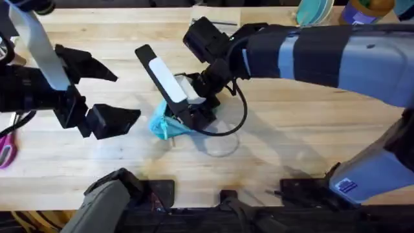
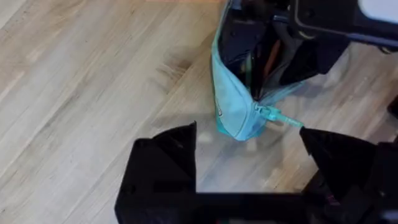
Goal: Unzip the bag, pick up the pens from the table one at a time and place them inside, then zip the bag closed.
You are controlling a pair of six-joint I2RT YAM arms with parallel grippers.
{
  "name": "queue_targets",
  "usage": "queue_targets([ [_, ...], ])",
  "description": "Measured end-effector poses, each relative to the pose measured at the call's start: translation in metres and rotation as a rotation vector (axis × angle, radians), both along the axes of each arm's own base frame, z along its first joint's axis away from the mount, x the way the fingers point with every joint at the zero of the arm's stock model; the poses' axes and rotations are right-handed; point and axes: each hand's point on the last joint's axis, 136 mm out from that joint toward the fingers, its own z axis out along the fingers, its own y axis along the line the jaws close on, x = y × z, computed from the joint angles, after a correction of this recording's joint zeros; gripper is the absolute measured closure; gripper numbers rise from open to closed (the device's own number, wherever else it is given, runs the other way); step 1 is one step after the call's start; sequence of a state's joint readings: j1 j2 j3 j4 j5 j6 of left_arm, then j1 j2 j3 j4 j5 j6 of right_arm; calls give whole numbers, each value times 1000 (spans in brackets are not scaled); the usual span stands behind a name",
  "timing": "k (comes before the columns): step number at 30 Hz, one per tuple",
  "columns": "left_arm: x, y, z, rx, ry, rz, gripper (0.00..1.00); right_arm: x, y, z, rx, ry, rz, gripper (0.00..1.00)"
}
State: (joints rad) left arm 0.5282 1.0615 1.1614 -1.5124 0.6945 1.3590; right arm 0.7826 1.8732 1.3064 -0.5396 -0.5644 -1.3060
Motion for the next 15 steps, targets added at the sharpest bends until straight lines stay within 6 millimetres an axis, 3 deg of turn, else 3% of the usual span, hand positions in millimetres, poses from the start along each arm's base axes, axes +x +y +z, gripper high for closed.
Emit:
queue_targets([
  [2, 0, 1, -1, 5, 3, 1, 8, 0, 0, 0, 2, -4, 2, 34],
  [8, -4, 9, -7, 59, 34, 11, 8, 0, 0, 2, 4, -6, 0, 5],
  [11, -5, 10, -8, 69, 41, 13, 7, 0, -1, 12, 11, -8, -21, 4],
  [12, -5, 11, -9, 72, 45, 14, 7, 2, -1, 29, 28, -3, -69, 5],
  [13, -1, 15, -8, 122, -13, -43, 7, 1, -3, 64, 60, 90, -244, 3],
  [15, 0, 17, -9, 136, -26, -63, 7, 0, -3, 73, 68, 132, -306, 4],
])
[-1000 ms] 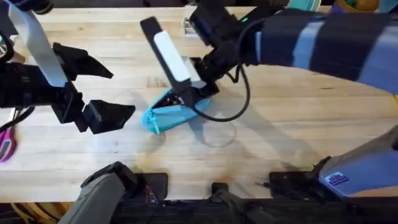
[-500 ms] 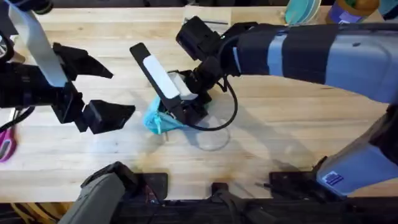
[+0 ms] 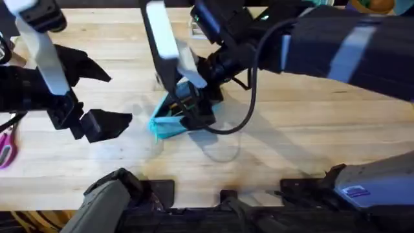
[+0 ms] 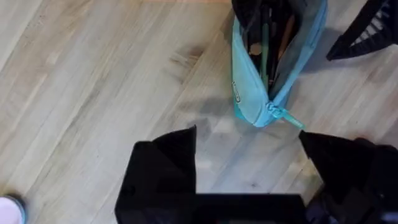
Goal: Unzip the bag, pick up the pens from the table one at a time and place them inside, then zip the bag closed.
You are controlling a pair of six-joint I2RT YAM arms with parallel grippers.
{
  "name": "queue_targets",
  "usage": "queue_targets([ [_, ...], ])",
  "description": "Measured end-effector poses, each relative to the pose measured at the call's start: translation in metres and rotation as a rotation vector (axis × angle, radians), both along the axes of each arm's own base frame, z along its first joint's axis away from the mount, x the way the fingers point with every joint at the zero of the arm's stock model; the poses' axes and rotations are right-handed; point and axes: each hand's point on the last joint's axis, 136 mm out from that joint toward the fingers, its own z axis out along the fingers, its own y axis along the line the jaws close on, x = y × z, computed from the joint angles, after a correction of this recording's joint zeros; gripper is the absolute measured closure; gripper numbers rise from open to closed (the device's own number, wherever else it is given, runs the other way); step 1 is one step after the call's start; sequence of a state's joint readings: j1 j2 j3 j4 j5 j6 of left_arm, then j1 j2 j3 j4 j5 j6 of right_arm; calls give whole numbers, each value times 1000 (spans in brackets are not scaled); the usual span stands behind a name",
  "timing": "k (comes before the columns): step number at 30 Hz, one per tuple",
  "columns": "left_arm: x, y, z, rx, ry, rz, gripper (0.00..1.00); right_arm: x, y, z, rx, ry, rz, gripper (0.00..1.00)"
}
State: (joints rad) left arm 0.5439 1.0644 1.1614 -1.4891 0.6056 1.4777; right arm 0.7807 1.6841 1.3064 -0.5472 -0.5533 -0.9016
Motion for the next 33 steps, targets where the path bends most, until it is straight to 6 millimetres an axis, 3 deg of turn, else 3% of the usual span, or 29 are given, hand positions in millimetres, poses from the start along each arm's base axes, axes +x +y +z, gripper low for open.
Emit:
queue_targets([
  [9, 6, 19, -26, -29, 68, -99, 7, -6, -6, 47, 65, 189, -253, 4],
  [15, 10, 28, -48, -95, 106, -215, 7, -11, -16, 87, 138, 197, -336, 4],
  [19, 14, 38, -61, -129, 94, -258, 8, -14, -23, 103, 165, 240, -411, 4],
  [24, 25, 50, -88, -295, 125, -229, 7, -18, -28, 92, 111, 422, -562, 4],
  [31, 34, 49, -99, -329, 121, -238, 7, -19, -28, 88, 97, 520, -641, 3],
  [33, 41, 46, -101, -306, 97, -267, 7, -22, -22, 69, 28, 620, -776, 3],
])
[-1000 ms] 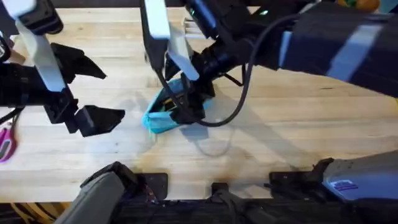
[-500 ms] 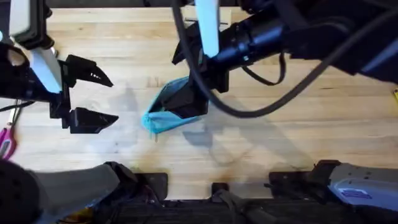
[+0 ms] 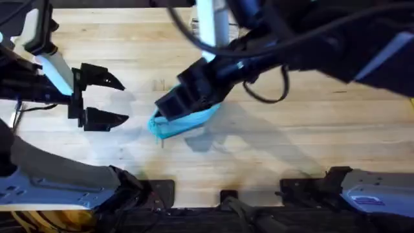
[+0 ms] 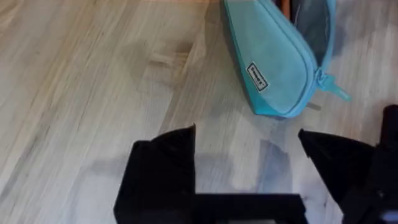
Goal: Unzip the bag, pick up the pens from the table one at a time and place them inside, then zip the bag closed.
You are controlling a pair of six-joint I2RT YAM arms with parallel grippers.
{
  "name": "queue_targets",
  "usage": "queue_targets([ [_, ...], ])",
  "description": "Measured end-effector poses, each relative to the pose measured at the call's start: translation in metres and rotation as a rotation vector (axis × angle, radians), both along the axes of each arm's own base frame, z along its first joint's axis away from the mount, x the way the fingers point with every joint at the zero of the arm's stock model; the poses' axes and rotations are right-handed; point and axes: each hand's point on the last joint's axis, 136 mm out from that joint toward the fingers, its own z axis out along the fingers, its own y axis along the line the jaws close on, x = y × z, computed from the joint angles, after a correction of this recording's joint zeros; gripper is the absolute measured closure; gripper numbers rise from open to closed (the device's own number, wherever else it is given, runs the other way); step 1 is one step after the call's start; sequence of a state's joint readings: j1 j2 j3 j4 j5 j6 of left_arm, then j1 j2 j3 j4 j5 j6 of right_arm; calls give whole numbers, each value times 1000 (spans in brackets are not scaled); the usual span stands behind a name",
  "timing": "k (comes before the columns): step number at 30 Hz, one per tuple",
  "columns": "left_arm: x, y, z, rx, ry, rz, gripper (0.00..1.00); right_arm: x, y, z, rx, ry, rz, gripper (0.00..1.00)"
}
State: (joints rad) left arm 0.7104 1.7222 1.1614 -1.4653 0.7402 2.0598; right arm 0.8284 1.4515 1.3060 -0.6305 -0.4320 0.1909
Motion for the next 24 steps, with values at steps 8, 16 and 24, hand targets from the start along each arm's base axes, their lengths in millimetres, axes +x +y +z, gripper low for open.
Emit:
queue_targets([
  [8, -1, -40, -8, 55, 30, -225, 6, -20, 15, -41, -176, 98, -293, 5],
  [16, -3, -30, -11, 83, 38, -213, 6, -40, 21, -84, -186, 185, -387, 3],
  [24, 9, -21, -19, 138, -21, -212, 7, -51, 31, -109, -127, 236, -518, 5],
])
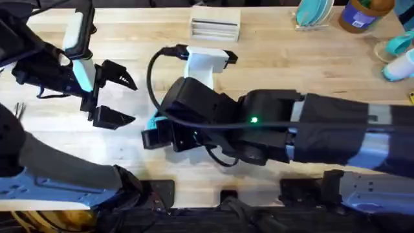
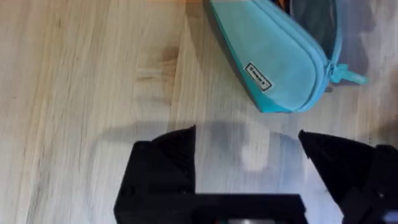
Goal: Unzip the bag, pick up the pens from the table one at a time and place them inside, then zip the bag closed.
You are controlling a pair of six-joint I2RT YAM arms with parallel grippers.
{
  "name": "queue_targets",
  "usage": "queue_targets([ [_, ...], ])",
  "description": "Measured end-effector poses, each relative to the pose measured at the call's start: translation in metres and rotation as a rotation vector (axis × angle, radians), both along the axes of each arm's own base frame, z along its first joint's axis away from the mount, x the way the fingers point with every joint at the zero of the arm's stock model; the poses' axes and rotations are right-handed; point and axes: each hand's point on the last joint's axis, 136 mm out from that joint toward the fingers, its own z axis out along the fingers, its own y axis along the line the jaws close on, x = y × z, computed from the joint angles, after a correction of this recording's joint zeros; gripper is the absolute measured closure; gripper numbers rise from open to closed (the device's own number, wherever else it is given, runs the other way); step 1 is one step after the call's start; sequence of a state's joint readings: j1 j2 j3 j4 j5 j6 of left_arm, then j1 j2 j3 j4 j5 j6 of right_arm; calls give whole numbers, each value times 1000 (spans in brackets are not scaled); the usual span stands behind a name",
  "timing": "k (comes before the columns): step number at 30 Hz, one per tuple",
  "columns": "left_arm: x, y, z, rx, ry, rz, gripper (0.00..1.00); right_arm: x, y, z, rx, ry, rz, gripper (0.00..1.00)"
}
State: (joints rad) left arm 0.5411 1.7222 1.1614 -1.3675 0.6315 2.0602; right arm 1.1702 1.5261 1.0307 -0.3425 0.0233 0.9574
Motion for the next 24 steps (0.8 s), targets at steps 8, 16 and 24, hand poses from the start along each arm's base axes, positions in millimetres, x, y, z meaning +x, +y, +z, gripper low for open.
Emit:
queue_targets([
  [8, -16, -9, 8, -48, 80, 0, 7, 16, 21, -14, 65, 2, -98, 5],
  [16, -31, -13, 12, -58, 157, -15, 7, 22, 36, -17, 132, 27, -153, 3],
  [24, -31, -13, 12, -59, 158, -14, 7, 26, 44, -25, 148, 39, -172, 7],
])
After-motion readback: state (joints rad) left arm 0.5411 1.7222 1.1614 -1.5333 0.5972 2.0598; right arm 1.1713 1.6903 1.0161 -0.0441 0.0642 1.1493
